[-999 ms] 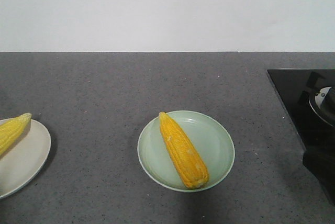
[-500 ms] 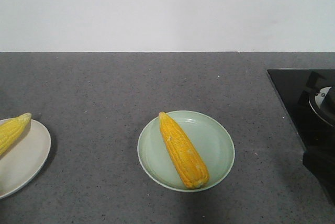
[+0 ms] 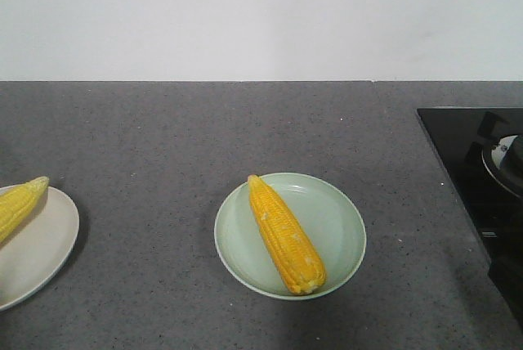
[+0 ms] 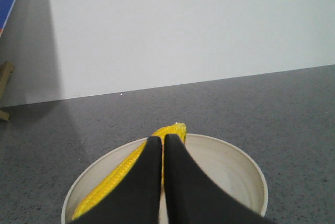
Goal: Distribute corn equally
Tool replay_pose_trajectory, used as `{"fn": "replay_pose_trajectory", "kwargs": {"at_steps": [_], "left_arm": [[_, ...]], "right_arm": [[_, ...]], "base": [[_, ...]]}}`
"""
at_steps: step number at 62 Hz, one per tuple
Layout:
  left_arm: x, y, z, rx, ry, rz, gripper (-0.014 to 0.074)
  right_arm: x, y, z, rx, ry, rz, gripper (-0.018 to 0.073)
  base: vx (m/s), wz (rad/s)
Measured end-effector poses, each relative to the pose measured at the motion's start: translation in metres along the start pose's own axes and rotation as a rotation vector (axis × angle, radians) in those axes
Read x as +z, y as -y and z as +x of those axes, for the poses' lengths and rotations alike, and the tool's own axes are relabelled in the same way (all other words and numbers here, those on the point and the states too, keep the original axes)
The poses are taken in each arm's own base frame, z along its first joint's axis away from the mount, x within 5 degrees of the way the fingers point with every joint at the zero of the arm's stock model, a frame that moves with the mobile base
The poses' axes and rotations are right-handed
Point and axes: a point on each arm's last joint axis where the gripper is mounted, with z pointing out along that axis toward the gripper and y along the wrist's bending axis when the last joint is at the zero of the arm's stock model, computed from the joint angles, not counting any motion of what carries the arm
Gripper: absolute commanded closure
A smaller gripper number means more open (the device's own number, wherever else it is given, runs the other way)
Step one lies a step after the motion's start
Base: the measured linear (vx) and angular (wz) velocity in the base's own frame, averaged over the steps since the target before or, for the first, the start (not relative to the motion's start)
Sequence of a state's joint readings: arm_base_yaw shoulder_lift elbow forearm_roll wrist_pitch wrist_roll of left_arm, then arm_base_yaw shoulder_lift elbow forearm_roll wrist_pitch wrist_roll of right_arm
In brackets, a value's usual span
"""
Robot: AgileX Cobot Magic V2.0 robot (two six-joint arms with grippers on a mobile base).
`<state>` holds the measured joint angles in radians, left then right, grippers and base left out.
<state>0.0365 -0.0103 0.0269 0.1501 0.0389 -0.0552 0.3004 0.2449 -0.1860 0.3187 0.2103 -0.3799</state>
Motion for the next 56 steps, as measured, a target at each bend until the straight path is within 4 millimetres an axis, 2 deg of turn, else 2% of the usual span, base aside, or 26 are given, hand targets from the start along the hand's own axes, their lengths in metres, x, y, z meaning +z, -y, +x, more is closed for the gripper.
{"fn": "replay_pose_trajectory", "kwargs": {"at_steps": [13,21,29,56], "left_arm": [[0.000,0.000,0.000,0.000,0.000,0.000,0.0603],[0.000,0.000,0.000,0.000,0.000,0.000,0.0603],[0.000,0.000,0.000,0.000,0.000,0.000,0.0603],[0.000,0.000,0.000,0.000,0.000,0.000,0.0603]], "right_arm": [[-0.001,0.002,0.039,0.039,0.043,0.056,0.0564],[-0.002,0.006,0.053,0.122,0.041,0.120,0.0564],[-0.006,0.011,0.053,0.179,0.089,0.216,0.0564],[-0.015,0.020,0.049,0.147,0.178,0.394,0.0564]], "base": [[0.00,0.00],[0.00,0.00],[0.00,0.00],[0.00,0.00]]}}
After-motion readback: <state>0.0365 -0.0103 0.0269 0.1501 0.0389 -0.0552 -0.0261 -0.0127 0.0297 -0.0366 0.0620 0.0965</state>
